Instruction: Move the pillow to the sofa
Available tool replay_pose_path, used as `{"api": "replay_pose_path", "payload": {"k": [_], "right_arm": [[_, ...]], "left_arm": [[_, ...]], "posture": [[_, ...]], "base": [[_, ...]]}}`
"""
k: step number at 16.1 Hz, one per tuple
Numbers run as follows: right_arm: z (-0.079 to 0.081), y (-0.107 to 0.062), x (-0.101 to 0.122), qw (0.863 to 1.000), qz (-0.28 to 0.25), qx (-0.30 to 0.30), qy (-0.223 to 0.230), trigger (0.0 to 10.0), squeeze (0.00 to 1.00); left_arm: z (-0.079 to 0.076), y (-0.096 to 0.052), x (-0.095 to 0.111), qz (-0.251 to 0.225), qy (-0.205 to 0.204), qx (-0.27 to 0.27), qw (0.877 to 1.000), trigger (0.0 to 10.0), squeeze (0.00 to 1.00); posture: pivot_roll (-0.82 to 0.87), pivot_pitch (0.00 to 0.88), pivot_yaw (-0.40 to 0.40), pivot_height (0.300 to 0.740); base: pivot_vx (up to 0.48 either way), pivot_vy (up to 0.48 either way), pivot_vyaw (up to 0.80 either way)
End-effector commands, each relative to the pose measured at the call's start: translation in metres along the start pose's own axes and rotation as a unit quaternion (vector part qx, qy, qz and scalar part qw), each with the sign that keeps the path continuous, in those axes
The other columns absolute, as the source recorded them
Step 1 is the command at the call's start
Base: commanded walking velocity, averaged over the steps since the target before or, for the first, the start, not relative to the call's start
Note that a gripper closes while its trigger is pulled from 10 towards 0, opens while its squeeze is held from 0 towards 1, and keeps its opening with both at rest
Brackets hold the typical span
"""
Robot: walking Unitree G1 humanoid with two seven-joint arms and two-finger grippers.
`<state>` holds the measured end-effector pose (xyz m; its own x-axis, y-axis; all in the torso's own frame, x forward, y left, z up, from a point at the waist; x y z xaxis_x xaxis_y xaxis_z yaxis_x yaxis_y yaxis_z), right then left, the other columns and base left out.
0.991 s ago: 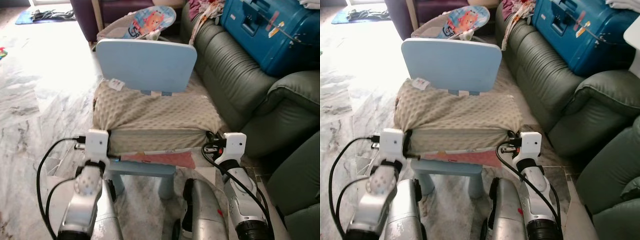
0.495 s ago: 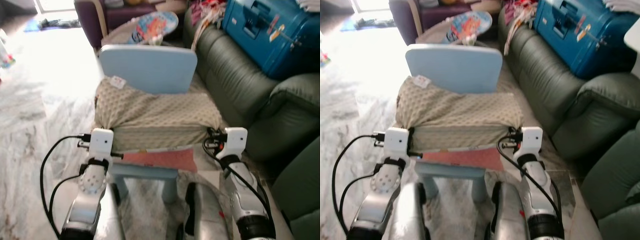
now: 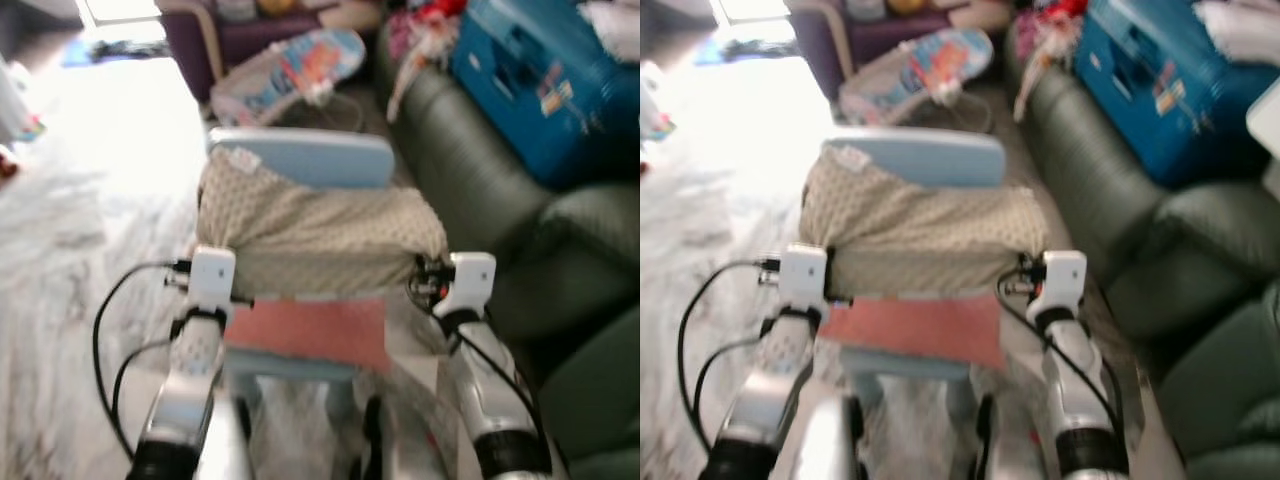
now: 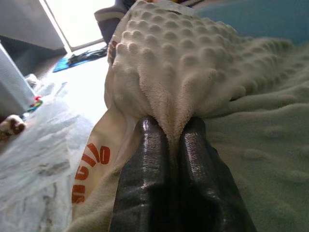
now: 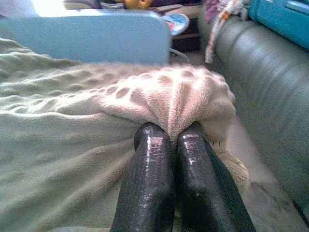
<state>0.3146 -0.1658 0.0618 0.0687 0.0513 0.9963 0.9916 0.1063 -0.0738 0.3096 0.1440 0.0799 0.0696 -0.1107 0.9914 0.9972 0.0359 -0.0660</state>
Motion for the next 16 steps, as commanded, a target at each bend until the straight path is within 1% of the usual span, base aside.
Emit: {"api": "replay_pose_path", "payload": {"k": [1, 2, 4, 7, 8, 9, 11, 12, 13, 14, 15, 16], "right_arm": [[0.005, 0.005, 0.015, 1.0, -0.024, 0.014, 0.0, 10.0, 0.0], [0.006, 0.005, 0.016, 0.999, -0.026, 0.019, 0.002, 10.0, 0.0], [0.006, 0.006, 0.019, 0.999, -0.032, 0.019, -0.017, 10.0, 0.0], [0.003, 0.012, 0.023, 0.999, -0.033, 0.016, -0.025, 10.0, 0.0], [0.002, 0.014, 0.025, 0.999, -0.035, 0.016, -0.027, 10.0, 0.0], [0.002, 0.015, 0.028, 0.999, -0.038, 0.015, -0.027, 10.0, 0.0], [0.003, 0.016, 0.03, 0.999, -0.041, 0.015, -0.028, 10.0, 0.0], [0.004, 0.015, 0.029, 0.999, -0.041, 0.015, -0.028, 10.0, 0.0], [0.005, 0.013, 0.027, 0.999, -0.038, 0.017, -0.028, 10.0, 0.0], [0.006, 0.011, 0.023, 0.999, -0.032, 0.021, -0.029, 10.0, 0.0], [0.007, 0.01, 0.018, 0.999, -0.022, 0.026, -0.032, 10.0, 0.0], [0.009, 0.008, 0.013, 0.999, -0.015, 0.03, -0.035, 10.0, 0.0]], "left_arm": [[0.005, 0.003, 0.003, -0.004, 0.003, 0.016, 1.0, 10.0, 0.0], [0.005, 0.004, 0.003, -0.003, 0.001, 0.019, 1.0, 10.0, 0.0], [0.0, 0.006, 0.004, -0.006, 0.001, 0.012, 1.0, 10.0, 0.0], [-0.005, 0.012, 0.009, -0.011, -0.005, 0.004, 1.0, 10.0, 0.0], [-0.005, 0.015, 0.012, -0.016, -0.001, 0.002, 1.0, 10.0, 0.0], [-0.001, 0.02, 0.017, -0.024, 0.003, 0.006, 1.0, 10.0, 0.0], [0.002, 0.022, 0.019, -0.025, 0.0, 0.012, 1.0, 10.0, 0.0], [0.001, 0.02, 0.017, -0.016, -0.003, 0.013, 1.0, 10.0, 0.0], [-0.001, 0.018, 0.012, -0.003, -0.015, 0.013, 1.0, 10.0, 0.0], [-0.007, 0.014, 0.005, 0.017, -0.042, 0.003, 0.999, 10.0, 0.0], [-0.014, 0.009, 0.002, 0.024, -0.062, -0.016, 0.998, 10.0, 0.0], [-0.02, 0.005, -0.003, 0.028, -0.057, -0.028, 0.998, 10.0, 0.0]], "posture": [[0.0, 0.0, -0.02, 0.708], [0.0, 0.0, -0.022, 0.708], [0.0, 0.0, -0.024, 0.708], [0.0, 0.0, -0.025, 0.74], [0.0, 0.0, -0.024, 0.74], [0.0, 0.0, -0.024, 0.74], [0.0, 0.0, -0.026, 0.74], [0.0, 0.0, -0.026, 0.74], [0.0, 0.0, -0.026, 0.74], [0.0, 0.0, -0.027, 0.74], [-0.01, 0.0, -0.026, 0.74], [-0.01, 0.0, -0.026, 0.74]], "base": [[0.0, 0.0, 0.0], [0.0, 0.0, 0.0], [0.0, 0.0, 0.0], [0.0, 0.0, 0.0], [0.0, 0.0, 0.0], [0.0, 0.0, 0.0], [0.0, 0.0, 0.0], [0.0, 0.0, 0.0], [0.0, 0.0, 0.0], [0.0, 0.0, 0.0], [0.0, 0.0, 0.0], [0.0, 0.0, 0.0]]}}
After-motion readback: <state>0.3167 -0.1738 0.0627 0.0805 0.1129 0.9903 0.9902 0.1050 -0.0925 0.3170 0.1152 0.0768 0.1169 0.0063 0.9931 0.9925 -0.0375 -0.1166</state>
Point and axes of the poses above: a point about 5 cm out from each wrist's last joint towards the gripper, its own y axis pointing out of the wrist towards the gripper, its own x axis along the axis of the wrist's last joint, z = x × y, the point moved 3 cm from there along y, pointing out of the wrist towards the gripper, and after that the axes turned 7 degrees about -y, right-handed, at the moved point
